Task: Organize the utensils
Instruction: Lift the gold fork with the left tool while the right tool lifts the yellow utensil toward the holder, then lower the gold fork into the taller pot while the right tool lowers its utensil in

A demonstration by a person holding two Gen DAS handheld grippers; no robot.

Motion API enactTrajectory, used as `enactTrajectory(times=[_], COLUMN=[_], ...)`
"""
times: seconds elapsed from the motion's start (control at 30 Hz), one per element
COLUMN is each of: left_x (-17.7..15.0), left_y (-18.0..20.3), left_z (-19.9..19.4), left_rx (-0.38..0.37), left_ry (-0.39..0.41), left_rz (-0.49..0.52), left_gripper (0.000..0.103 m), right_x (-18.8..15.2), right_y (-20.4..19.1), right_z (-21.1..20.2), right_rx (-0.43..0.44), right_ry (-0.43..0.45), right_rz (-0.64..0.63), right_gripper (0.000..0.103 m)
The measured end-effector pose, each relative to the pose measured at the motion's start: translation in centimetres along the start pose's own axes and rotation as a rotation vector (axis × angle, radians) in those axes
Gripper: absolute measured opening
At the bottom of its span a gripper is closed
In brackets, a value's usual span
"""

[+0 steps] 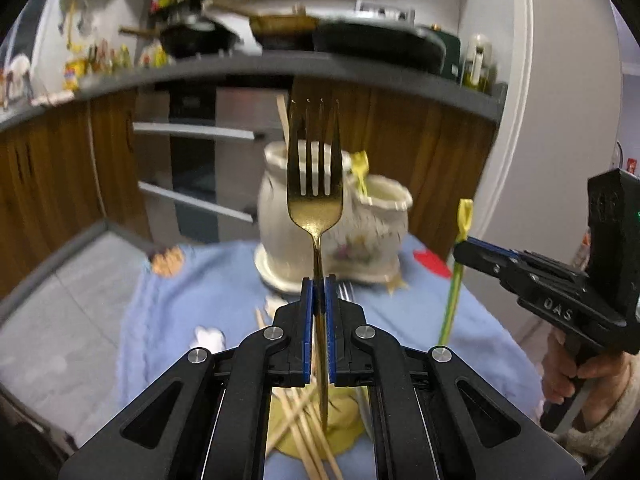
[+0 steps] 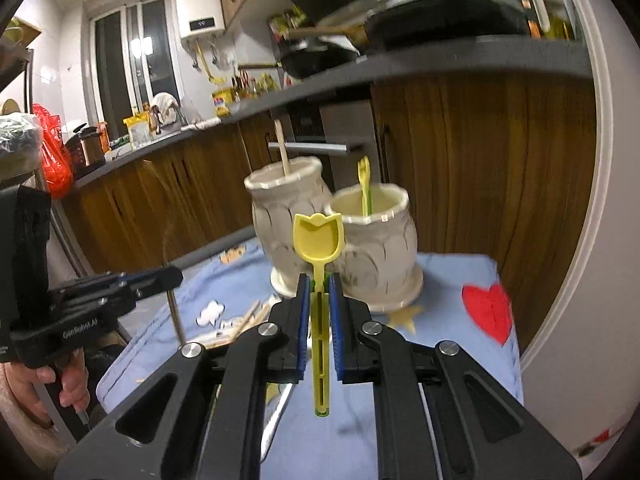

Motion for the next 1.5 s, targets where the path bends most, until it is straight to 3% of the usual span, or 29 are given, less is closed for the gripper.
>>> enactTrajectory(times=[0.27, 0.47, 0.6, 0.8, 0.97, 1.1, 1.3, 1.5], left_x=[5.2, 10.9, 14.5, 17.3, 16.5, 14.0, 10.3, 9.2], left_y=[-0.4, 0.2, 0.2, 0.0, -0.7, -1.7, -3.1, -3.3], left_z=[-0.3, 0.0, 0.9, 4.0, 7.7, 10.4, 11.5, 11.7], left_rx=[-0.001, -0.057, -0.039, -0.019, 0.017, 0.051, 0.067, 0.065], left_ry=[0.102, 0.165, 0.236, 0.287, 0.281, 0.204, 0.104, 0.074], left_rz=[0.011, -0.013, 0.003, 0.004, 0.004, 0.004, -0.007, 0.005], left_gripper=[0.006, 0.006, 0.006, 0.006, 0.006, 0.006, 0.006, 0.006], right_x=[3.2, 7.9, 10.5, 12.2, 10.6, 8.4, 6.1, 4.6], right_y=[-0.6, 0.9, 2.4, 4.5, 5.4, 6.0, 6.5, 6.4], right_z=[0.9, 3.1, 4.7, 6.6, 8.8, 10.3, 11.1, 11.6], right_rx=[0.025, 0.034, 0.013, -0.053, -0.082, -0.093, -0.095, -0.101], right_ry=[0.065, 0.150, 0.209, 0.303, 0.264, 0.194, 0.105, 0.050], right_rz=[-0.023, 0.034, 0.089, 0.108, 0.105, 0.096, 0.096, 0.104], right_gripper=[0.010, 0.010, 0.010, 0.010, 0.010, 0.010, 0.010, 0.010])
Point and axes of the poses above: each gripper's, at about its wrist camera, not at the fingertips, and z roughly the way its jaws point, y to its right, x to its top, the point moved 8 cm from there along z, roughly the way its jaws point, and after that the axes turned 15 degrees about y, right-handed, at the moved point
